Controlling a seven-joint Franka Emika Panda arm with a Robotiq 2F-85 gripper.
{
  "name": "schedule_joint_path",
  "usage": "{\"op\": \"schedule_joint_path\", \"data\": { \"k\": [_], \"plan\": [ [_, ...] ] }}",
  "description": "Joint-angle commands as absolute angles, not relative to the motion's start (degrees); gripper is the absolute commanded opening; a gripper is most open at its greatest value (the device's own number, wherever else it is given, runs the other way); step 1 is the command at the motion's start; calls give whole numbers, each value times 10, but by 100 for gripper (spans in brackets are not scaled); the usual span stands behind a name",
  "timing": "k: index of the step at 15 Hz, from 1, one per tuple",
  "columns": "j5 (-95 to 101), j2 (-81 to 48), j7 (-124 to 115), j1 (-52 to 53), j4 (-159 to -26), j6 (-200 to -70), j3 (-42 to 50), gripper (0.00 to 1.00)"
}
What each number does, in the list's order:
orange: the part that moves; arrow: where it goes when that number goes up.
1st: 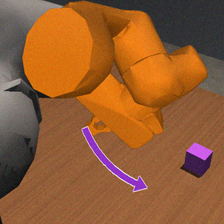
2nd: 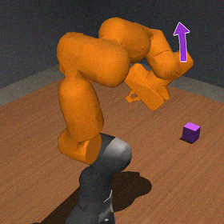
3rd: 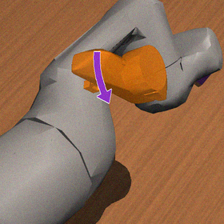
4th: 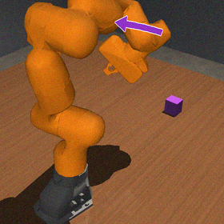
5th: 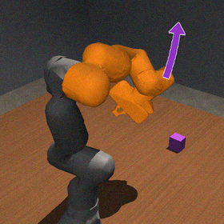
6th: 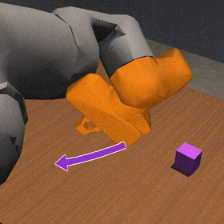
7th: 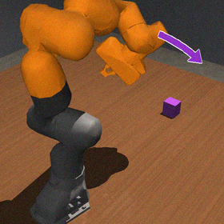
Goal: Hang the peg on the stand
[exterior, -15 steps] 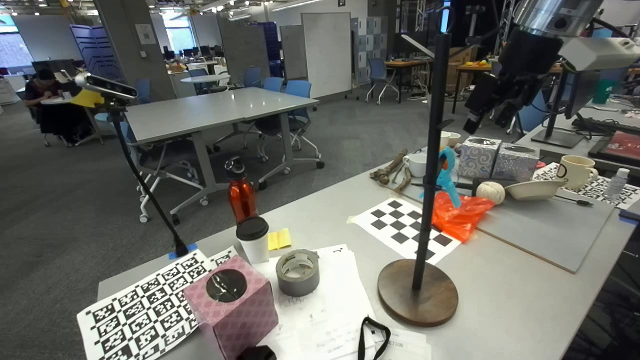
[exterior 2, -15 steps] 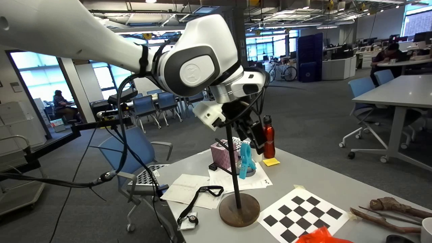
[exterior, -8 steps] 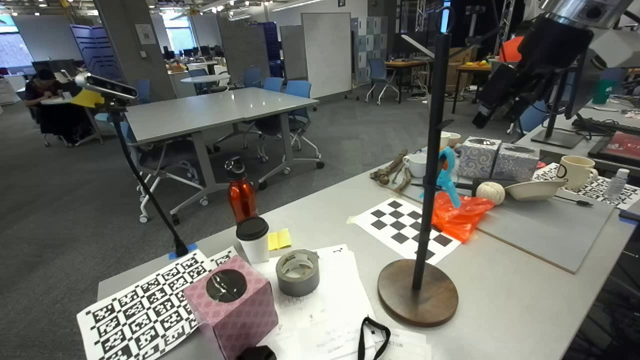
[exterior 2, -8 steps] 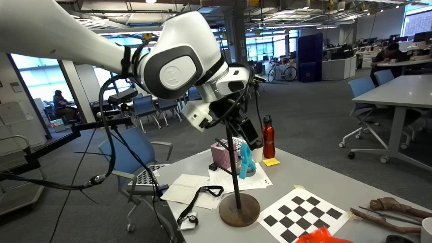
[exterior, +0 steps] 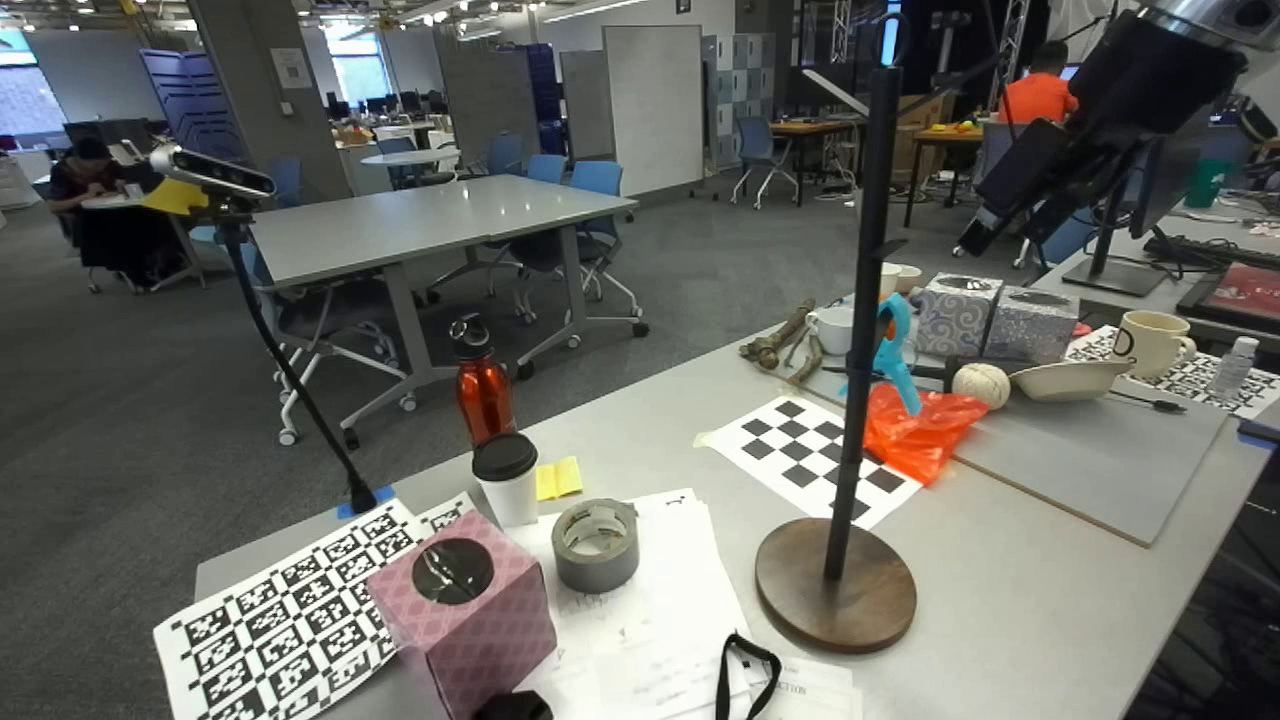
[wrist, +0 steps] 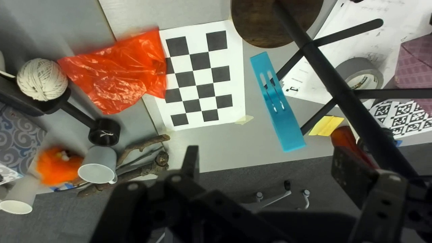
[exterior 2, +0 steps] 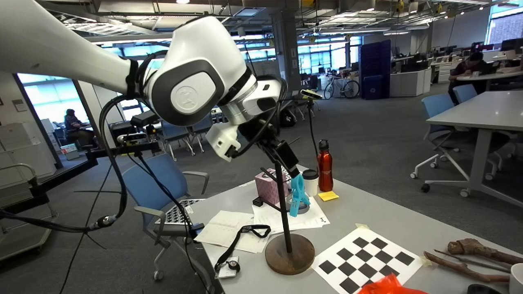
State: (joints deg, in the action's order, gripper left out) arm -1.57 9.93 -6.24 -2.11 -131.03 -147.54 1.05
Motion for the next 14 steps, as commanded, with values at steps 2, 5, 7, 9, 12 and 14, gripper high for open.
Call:
{"op": "schedule_joint_path", "data": {
  "k": [2,5,7,9,12,14],
  "plan": [
    [-18,109,-62,-19,-1320,-1474,7,100],
    [-21,117,-62,-17,-1330,-1474,6,100],
    [-21,119,-62,-17,-1332,-1474,6,100],
    [-21,119,-62,-17,-1332,-1474,6,100],
    [-21,119,-62,-17,-1333,-1474,6,100],
    [-21,119,-62,-17,-1333,-1474,6,100]
  ]
}}
